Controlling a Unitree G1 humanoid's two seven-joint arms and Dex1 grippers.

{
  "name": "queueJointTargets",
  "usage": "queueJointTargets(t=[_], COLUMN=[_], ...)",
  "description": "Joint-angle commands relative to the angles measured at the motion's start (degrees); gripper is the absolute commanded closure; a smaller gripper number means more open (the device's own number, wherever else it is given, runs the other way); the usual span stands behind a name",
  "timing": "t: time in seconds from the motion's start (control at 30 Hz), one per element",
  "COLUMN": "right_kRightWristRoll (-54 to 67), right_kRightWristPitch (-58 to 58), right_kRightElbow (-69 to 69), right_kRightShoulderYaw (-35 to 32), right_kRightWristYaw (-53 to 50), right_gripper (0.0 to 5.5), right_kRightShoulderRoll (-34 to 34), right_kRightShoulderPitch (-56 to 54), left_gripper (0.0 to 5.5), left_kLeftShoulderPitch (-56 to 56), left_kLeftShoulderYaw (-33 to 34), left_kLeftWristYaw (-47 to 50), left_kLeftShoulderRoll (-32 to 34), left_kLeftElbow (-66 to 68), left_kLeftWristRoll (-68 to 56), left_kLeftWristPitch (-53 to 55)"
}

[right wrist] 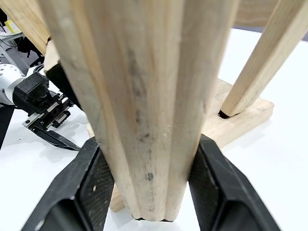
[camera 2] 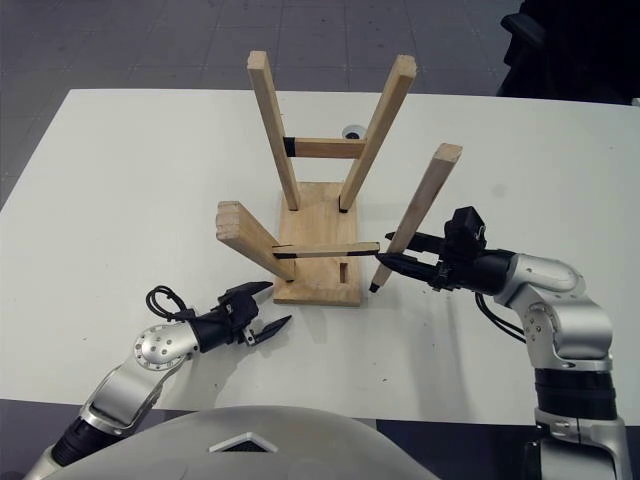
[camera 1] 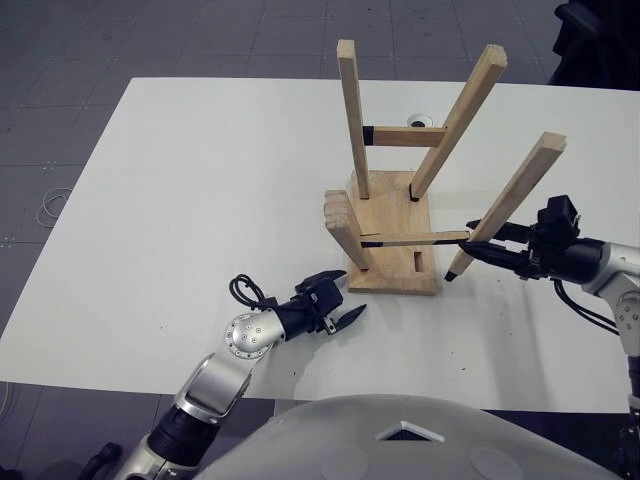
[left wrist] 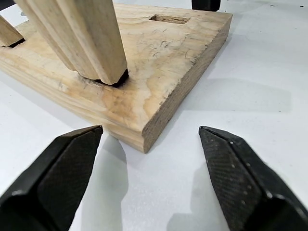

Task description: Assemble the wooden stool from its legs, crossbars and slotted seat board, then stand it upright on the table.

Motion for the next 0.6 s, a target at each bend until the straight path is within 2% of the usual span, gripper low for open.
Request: queueJointTargets(t=[0.03,0.37,0.6], right_kRightWristRoll=[0.26,2.32,0.42], right_kRightWristPitch=[-2.03,-3.39,-10.59], right_kRightElbow=[-0.2,-4.66,-4.63], right_kRightShoulderYaw=[-0.86,-2.39,-2.07], right_kRightWristYaw=[-1.15,-2.67,0.1], right_gripper=[3.45,3.45,3.45], right_kRightShoulderRoll=[1.85,3.96,4.79], right_kRightShoulderPitch=[0.07,1.05,3.11], left_gripper=[1.8,1.8,1.8], left_kLeftShoulderPitch=[0.86,-0.27,-1.19], left_kLeftShoulderYaw=[1.79,3.49,6.62], left_kLeftWristYaw=[2.29,4.83,6.18], left_kLeftShoulderRoll=[-0.28,-0.59,-2.5], left_kLeftElbow=[1.73,3.37,3.24], left_kLeftWristRoll=[1.24,3.49,1.67], left_kLeftWristPitch=[3.04,2.31,5.53])
